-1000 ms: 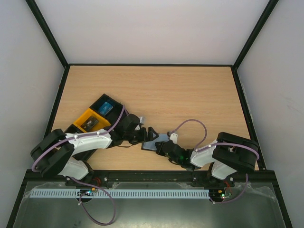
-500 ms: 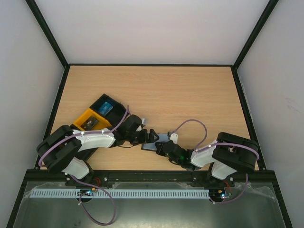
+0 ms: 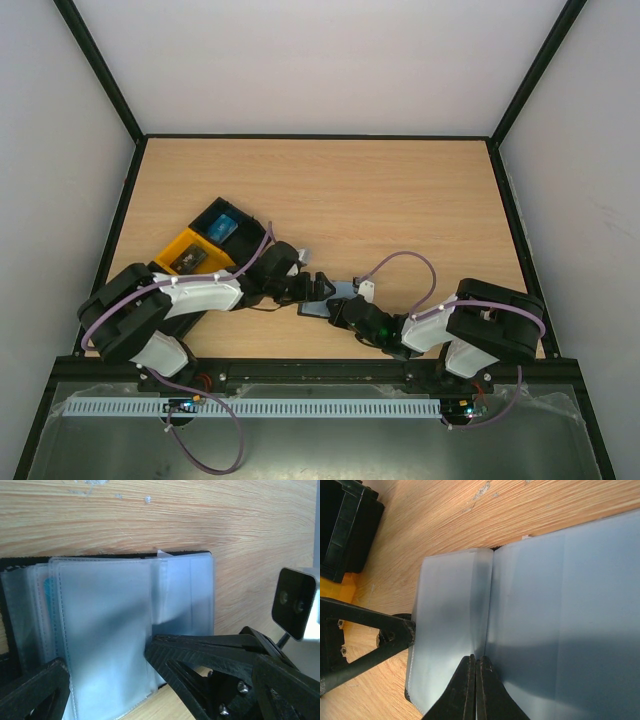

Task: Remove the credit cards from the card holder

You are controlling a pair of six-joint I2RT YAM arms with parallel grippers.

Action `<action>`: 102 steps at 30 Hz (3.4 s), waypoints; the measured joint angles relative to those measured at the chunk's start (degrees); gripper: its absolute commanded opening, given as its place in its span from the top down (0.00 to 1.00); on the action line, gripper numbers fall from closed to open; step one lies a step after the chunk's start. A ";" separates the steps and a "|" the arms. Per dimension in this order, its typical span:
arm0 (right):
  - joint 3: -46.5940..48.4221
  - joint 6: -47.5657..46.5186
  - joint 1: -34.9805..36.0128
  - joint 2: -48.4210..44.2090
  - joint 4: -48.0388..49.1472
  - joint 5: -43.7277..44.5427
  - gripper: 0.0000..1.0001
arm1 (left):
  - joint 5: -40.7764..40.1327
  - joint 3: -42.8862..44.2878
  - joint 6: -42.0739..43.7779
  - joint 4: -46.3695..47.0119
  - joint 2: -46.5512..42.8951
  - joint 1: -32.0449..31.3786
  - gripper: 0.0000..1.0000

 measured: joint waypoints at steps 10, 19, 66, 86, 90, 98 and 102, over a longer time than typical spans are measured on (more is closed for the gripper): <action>-0.63 0.11 -0.02 0.00 1.44 -0.26 0.92 | 3.26 -0.02 -2.16 2.56 -1.55 -0.52 0.00; -1.33 0.31 -0.02 -0.24 3.21 -0.68 0.83 | 3.93 -0.02 -3.67 4.48 -1.60 -0.76 0.00; -8.76 1.31 -0.02 -41.79 -28.48 6.21 0.67 | 2.34 1.88 -7.48 8.94 1.09 -0.44 0.00; 4.94 -0.66 -0.02 -12.94 -15.78 -1.92 0.69 | 3.45 -5.49 -5.62 7.02 -3.87 6.78 0.00; 5.20 -0.94 -0.02 -9.73 -15.04 -2.32 0.70 | 2.69 -5.81 -5.66 6.16 -4.59 6.93 0.00; 7.43 -2.16 0.00 -3.54 -15.85 -2.95 0.83 | 1.99 -6.38 -5.86 4.96 -4.59 7.04 0.00; 7.30 -2.67 -0.02 -3.39 -16.41 -2.71 0.91 | 1.44 -6.38 -5.86 4.02 -5.29 7.15 0.00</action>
